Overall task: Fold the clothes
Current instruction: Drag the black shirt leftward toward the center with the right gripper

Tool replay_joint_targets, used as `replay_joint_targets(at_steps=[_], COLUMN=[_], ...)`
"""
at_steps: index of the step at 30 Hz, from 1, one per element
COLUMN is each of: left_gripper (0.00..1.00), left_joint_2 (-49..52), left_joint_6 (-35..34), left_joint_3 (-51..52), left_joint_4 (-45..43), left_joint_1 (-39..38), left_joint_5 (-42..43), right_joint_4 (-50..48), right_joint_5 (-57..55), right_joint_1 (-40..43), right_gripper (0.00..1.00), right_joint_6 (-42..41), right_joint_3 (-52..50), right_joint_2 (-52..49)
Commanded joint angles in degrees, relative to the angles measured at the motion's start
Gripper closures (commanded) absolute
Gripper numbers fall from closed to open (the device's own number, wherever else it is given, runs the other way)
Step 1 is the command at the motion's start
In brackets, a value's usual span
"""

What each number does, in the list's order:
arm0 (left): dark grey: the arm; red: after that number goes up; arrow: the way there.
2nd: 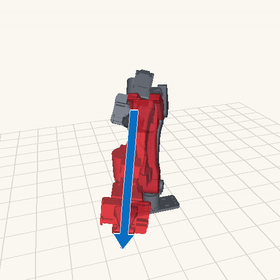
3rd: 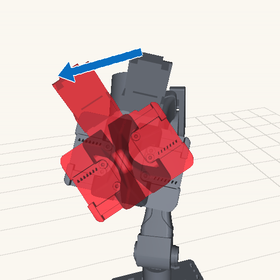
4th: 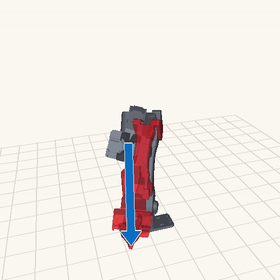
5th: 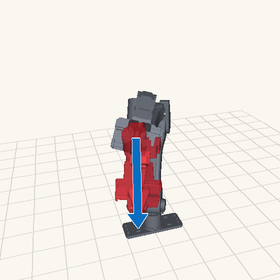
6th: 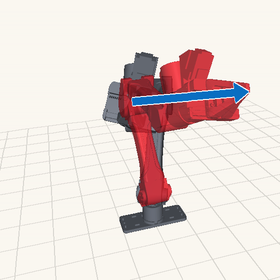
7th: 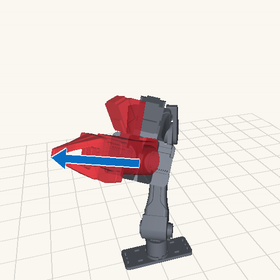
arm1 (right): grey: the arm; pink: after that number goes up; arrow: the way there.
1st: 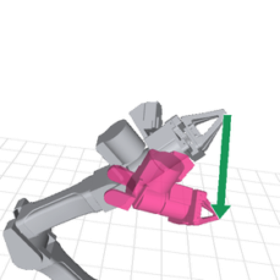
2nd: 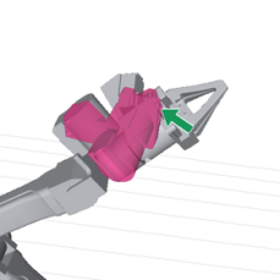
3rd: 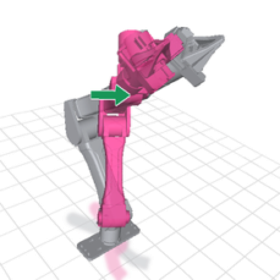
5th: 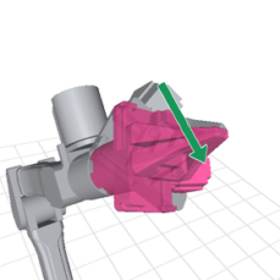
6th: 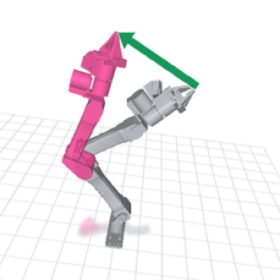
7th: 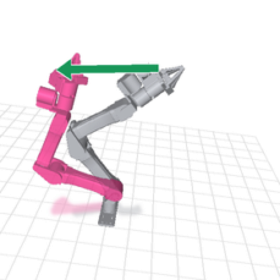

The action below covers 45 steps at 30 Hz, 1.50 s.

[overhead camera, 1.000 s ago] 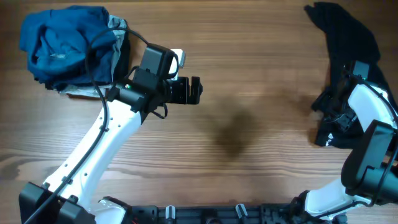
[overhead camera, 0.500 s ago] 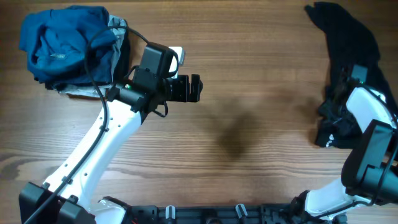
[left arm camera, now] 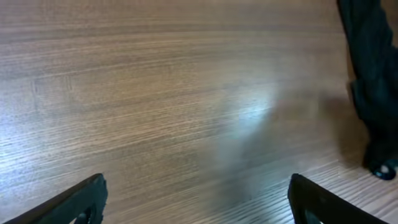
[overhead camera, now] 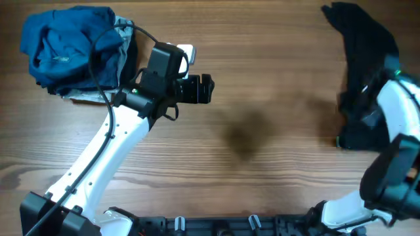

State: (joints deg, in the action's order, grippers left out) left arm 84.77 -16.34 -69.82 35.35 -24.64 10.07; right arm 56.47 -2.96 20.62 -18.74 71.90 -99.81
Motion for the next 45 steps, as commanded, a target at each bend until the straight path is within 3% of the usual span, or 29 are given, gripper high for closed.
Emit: replay_joint_targets(at_steps=[1, 5, 8, 14, 20, 21, 22, 23, 28, 33, 36, 40, 44, 45], left_gripper=[0.12, 0.14, 0.10, 0.07, 0.07, 0.07, 0.07, 0.07, 0.03, 0.03, 0.09, 0.11, 0.13, 0.22], left_joint_2=[0.35, -0.85, -5.05, -13.09, -12.72, -12.72, -12.72, -12.72, -12.70, -8.09, -0.70, 8.57, 15.50, 17.05], left_joint_6=[0.94, 0.94, 0.94, 0.94, 0.94, 0.92, 0.63, 0.50, 0.48, 0.48, -0.87, -8.20, -10.54, -11.58], left_joint_3=[-1.07, -1.09, -1.25, -1.25, -1.25, -1.25, -1.25, -1.25, -1.25, -1.22, -1.22, -1.22, -1.22, -1.22], left_joint_4=[-1.18, -1.55, -1.53, -0.98, 2.40, 2.36, 2.54, 2.84, 3.17, 3.08, 3.89, 4.87, 2.54, 1.55], left_joint_1=[-0.11, 0.02, 0.15, 0.17, 0.22, 0.48, 0.83, 1.03, 1.01, -0.50, -1.22, -0.96, -0.98, -0.98], left_joint_5=[-1.03, -1.01, -1.01, -5.44, -6.69, -6.75, -6.73, -6.73, -6.62, -1.14, -1.77, -4.35, -4.04, -3.74], right_joint_4=[6.51, 11.58, 11.91, 6.27, 0.37, -0.52, -0.83, -0.81, -1.49, -0.48, 2.25, 4.90, 5.14, 5.20], right_joint_5=[19.17, 21.55, 22.01, 25.94, 28.72, 28.44, 27.89, 26.51, 19.93, 12.59, 12.57, 10.80, 9.90, 9.35], right_joint_1=[-0.35, -5.09, -14.51, -29.33, -34.64, -35.74, -36.20, -36.02, -32.37, -25.81, -22.05, -20.26, -20.26, -20.26], right_gripper=[0.96, 0.96, 0.96, 0.96, 0.94, 0.78, 0.55, 0.49, 0.46, 0.39, 0.39, 0.39, 0.39, 0.39], right_joint_6=[13.66, 16.90, 16.61, 10.32, 2.01, 2.01, 1.90, 1.14, 1.40, 4.07, 5.86, 6.99, 6.99, 6.93], right_joint_3=[12.85, 23.50, 25.73, 25.73, 25.73, 25.73, 25.73, 25.73, 25.73, 25.70, 25.70, 25.70, 25.70, 25.70], right_joint_2=[5.42, 8.74, 9.94, 9.94, 9.92, 9.92, 9.92, 9.92, 9.92, 9.92, 9.92, 9.92, 9.92, 9.92])
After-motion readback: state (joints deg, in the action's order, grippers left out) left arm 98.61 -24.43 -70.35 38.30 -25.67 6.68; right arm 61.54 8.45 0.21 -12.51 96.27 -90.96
